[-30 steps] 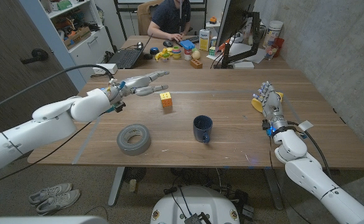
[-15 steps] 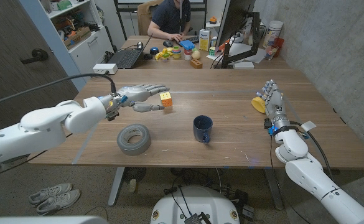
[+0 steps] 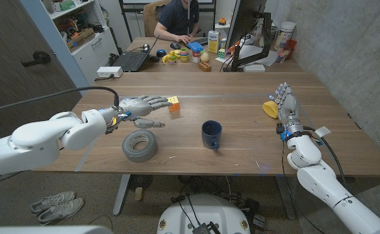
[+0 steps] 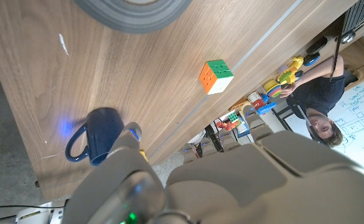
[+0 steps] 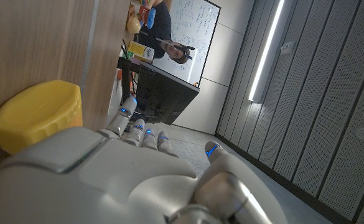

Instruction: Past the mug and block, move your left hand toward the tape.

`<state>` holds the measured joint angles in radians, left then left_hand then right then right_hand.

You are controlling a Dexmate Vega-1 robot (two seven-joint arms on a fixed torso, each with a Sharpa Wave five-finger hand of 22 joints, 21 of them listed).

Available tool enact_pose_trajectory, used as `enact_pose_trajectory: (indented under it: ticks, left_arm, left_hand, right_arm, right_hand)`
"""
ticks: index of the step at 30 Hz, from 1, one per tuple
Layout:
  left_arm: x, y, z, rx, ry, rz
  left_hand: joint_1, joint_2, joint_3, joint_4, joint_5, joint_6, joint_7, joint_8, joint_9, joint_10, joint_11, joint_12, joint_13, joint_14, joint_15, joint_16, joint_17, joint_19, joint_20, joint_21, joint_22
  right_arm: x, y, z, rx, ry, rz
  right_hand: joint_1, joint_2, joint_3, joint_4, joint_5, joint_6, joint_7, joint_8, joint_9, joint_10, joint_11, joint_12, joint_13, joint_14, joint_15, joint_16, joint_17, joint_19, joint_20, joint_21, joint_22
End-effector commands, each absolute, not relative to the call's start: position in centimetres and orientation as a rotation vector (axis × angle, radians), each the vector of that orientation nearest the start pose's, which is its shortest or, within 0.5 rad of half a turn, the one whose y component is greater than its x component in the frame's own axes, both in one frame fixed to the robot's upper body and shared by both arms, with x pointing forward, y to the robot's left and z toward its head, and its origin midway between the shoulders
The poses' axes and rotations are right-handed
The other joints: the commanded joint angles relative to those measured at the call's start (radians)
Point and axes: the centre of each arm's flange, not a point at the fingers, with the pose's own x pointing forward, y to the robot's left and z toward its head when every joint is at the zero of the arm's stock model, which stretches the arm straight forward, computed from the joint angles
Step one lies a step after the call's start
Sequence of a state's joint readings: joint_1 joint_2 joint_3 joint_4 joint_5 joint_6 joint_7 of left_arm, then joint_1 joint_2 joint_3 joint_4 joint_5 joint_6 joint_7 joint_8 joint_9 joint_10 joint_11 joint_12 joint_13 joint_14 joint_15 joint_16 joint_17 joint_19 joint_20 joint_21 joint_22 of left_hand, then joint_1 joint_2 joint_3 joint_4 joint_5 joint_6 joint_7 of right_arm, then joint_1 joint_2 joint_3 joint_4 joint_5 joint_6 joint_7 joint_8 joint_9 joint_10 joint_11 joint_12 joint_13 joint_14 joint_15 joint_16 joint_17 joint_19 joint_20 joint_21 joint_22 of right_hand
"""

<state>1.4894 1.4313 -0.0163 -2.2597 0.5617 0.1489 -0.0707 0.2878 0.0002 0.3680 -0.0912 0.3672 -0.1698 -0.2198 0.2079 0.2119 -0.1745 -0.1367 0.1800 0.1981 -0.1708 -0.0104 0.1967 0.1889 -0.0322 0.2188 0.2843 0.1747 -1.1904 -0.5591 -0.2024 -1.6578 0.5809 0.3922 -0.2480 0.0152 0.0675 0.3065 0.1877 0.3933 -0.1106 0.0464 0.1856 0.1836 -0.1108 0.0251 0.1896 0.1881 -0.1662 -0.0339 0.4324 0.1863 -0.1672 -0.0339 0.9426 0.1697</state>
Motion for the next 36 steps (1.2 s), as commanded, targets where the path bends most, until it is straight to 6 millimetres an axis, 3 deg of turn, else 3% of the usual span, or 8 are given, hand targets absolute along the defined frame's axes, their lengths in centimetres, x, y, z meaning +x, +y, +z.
enact_pose_trajectory:
  ticks: [1, 36]
  left_arm:
    - [44.3, 28.3, -1.9, 1.989, -0.538, -0.169]
    - [42.0, 32.1, -7.3, 1.973, -0.273, -0.138]
  left_hand:
    - [0.013, -0.003, -0.002, -0.01, 0.005, -0.046, -0.003, 0.01, 0.004, -0.114, 0.015, 0.002, 0.006, -0.017, 0.004, 0.004, 0.003, -0.006, 0.001, -0.004, 0.006]
    - [0.051, -0.02, -0.004, -0.042, 0.004, -0.051, -0.003, 0.018, 0.012, -0.134, 0.025, 0.012, 0.016, -0.026, 0.035, 0.01, 0.007, 0.028, 0.001, -0.007, 0.014]
  right_arm:
    - [56.0, -32.3, -5.7, 0.13, -0.733, -0.018]
    - [55.4, -32.1, -6.1, 0.158, -0.756, -0.021]
  right_hand:
    - [0.001, 0.113, 0.007, 0.0, 0.005, 0.007, -0.001, 0.008, 0.005, 0.005, -0.002, 0.006, 0.004, -0.082, -0.012, -0.002, 0.0, -0.18, -0.076, -0.003, 0.003]
    - [0.001, 0.111, 0.006, -0.001, 0.006, 0.016, -0.002, 0.008, 0.005, 0.014, -0.001, 0.006, 0.004, -0.066, -0.008, -0.006, -0.001, -0.168, -0.074, -0.018, 0.003]
